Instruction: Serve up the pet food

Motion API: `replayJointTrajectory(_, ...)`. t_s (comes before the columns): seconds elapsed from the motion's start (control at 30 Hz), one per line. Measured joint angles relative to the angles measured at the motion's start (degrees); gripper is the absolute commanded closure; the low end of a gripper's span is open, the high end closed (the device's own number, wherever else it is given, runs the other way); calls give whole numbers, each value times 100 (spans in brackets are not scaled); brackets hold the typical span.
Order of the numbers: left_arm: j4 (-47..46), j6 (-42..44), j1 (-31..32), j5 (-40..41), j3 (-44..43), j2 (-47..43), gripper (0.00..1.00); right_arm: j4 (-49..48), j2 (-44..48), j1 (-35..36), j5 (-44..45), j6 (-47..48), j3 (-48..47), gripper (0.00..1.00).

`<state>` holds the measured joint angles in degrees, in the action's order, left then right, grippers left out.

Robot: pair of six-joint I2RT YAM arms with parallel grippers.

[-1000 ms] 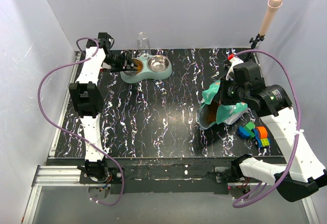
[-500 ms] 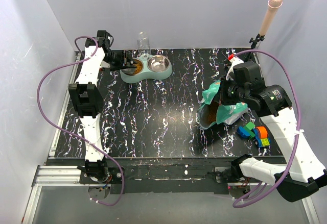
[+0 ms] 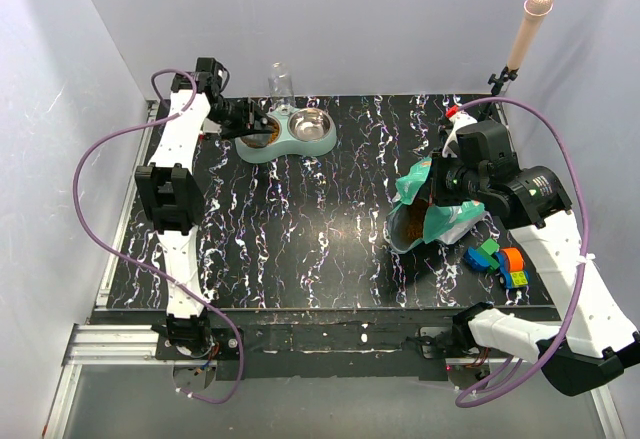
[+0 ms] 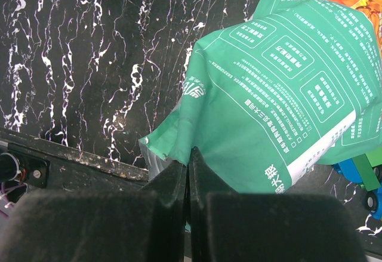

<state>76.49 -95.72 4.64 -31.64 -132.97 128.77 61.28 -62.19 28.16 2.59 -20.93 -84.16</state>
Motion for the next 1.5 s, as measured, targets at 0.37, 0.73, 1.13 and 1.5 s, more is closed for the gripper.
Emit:
replayJointTrajectory(0.37,-50,-39,79,74,-210,-20,100,15,-2,0,7,-31,-4,99)
replayJointTrajectory(0.73,7,345,114,214,879,-579,100,168,-197,0,175,-13,-245,99)
replayJointTrajectory(1.13,-826,1672,111,168,3136,-2640,100,387,-345,11,304,-142,-415,99)
replayJointTrajectory(1.5,-2159,3244,1513,-577,4601,-4457,100,699,-610,13,186,426,-804,99)
